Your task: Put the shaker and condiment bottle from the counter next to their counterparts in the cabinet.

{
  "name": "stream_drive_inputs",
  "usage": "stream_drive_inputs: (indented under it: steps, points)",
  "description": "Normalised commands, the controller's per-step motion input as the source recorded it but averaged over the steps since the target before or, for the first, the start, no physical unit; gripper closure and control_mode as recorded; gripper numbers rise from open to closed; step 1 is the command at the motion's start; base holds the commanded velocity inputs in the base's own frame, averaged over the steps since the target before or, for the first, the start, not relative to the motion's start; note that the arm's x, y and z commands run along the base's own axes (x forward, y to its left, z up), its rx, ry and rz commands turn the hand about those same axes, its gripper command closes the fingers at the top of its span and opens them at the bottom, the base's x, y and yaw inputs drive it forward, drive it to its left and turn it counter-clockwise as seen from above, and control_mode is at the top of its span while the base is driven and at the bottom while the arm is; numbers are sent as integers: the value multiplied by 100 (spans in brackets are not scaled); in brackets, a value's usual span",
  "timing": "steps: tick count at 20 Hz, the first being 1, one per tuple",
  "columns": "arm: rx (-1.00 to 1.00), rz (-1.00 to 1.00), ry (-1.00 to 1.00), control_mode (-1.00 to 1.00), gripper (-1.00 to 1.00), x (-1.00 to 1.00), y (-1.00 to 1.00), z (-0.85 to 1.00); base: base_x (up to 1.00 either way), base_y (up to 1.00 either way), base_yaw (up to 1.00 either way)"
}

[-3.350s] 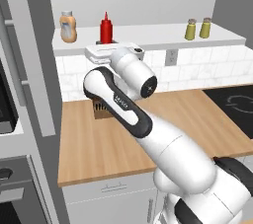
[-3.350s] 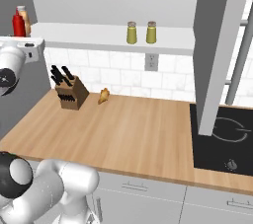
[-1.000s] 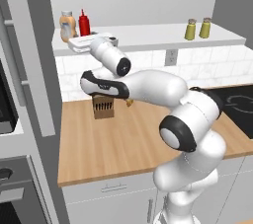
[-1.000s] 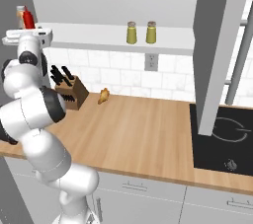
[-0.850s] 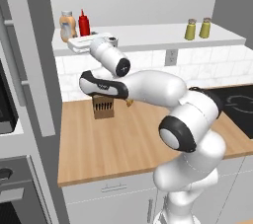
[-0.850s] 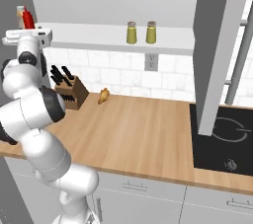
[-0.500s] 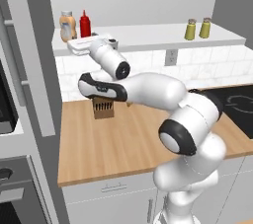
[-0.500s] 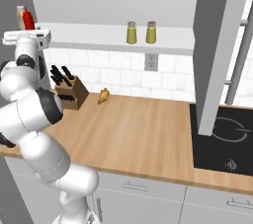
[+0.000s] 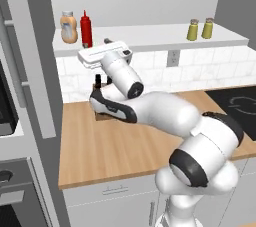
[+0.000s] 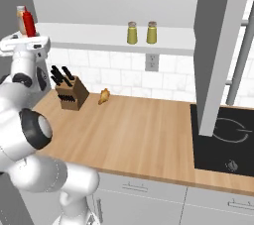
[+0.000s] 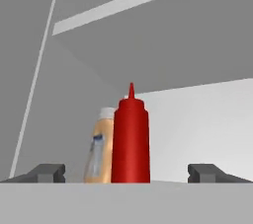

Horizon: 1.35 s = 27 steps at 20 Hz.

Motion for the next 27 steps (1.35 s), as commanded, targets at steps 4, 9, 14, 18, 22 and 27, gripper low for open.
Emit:
stream_drive_inputs:
  steps: [4,9,14,18,22,27]
  points:
    - [0,0,-18,-100,-100,-67,-78,0,0,0,0]
    - [0,2,-12,-100,-100,-97,-80,-21,0,0,0]
    - [-2,6,-1,-100,-100,-100,-65,-70,0,0,0]
    - [-11,5,7,-100,-100,-100,-65,-100,0,0,0]
    - [-6,5,3,-100,-100,-100,-72,-97,0,0,0]
    - [3,1,3,-100,-100,-41,-34,-30,0,0,0]
